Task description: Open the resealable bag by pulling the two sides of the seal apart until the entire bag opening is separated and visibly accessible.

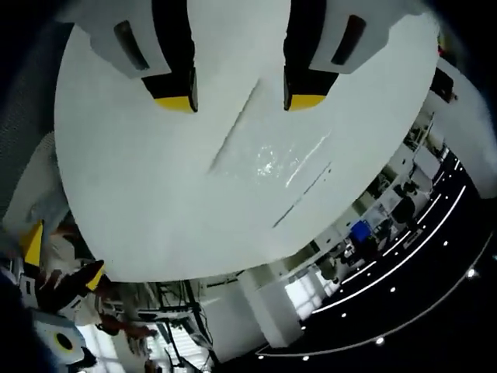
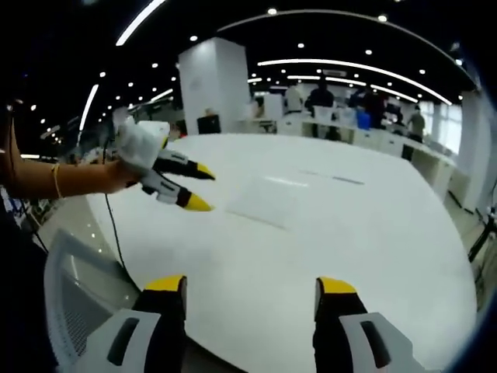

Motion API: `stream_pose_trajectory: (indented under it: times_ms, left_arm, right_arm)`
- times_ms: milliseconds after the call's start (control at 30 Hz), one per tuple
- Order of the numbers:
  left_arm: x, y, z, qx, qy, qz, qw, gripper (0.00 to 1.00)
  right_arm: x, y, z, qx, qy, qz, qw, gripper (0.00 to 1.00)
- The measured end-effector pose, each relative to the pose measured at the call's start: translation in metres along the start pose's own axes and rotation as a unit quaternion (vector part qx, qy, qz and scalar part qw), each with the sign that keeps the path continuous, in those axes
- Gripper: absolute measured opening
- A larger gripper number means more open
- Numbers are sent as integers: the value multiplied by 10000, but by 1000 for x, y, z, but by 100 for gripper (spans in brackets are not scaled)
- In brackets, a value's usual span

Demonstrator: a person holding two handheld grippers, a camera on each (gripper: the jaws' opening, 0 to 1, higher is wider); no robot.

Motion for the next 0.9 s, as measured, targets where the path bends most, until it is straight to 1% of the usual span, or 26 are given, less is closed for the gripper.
stream_pose_trajectory:
  times_ms: [67,167,233,267,300,333,400,567,633,733,800,900]
  left_arm:
    - [5,-11,-1,145,-391,-60,9991,50]
    - [6,-28,-1,364,-791,34,9962,59]
    - [8,-40,3,608,-1031,86,9928,68]
    - [8,-42,3,648,-1067,93,9921,71]
    - [12,-52,3,707,-1162,72,9907,75]
    - [14,-56,2,700,-1164,74,9907,79]
    - [19,-68,1,758,-1223,106,9895,85]
    - [27,-96,-6,961,-1517,162,9836,99]
    - [29,-102,-10,1001,-1527,164,9830,99]
    - [35,-109,-23,895,-1690,106,9815,99]
    - [38,-116,-26,964,-1781,120,9792,99]
    - [40,-124,-28,990,-1858,132,9775,99]
  right_arm:
    - [0,-2,3,94,-15,-47,9999,66]
    - [-1,-7,8,193,-52,-94,9998,66]
    - [-1,-10,10,266,-100,-117,9995,67]
    - [-1,-11,10,272,-103,-119,9995,67]
    - [-2,-13,10,293,-131,-134,9994,68]
    - [-2,-14,10,304,-150,-147,9993,68]
    - [-3,-16,10,329,-159,-169,9992,68]
    - [-8,-20,7,360,-104,-135,9992,70]
    - [-12,-21,6,350,-105,-92,9993,71]
    - [-17,-22,2,292,-171,-42,9994,71]
    - [-18,-23,0,278,-192,-41,9994,71]
    - [-20,-24,-3,231,-172,-16,9996,70]
Point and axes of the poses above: the point that each gripper's makers call its tool centre point, and the gripper's own axes: y roughly forward along the fingers, x roughly to its right, z roughly out of its top, the point moved 1 cm from there along -y, roughly backward along the fingers, and after that the axes turned 6 degrees about -x, right-handed, at the moved point
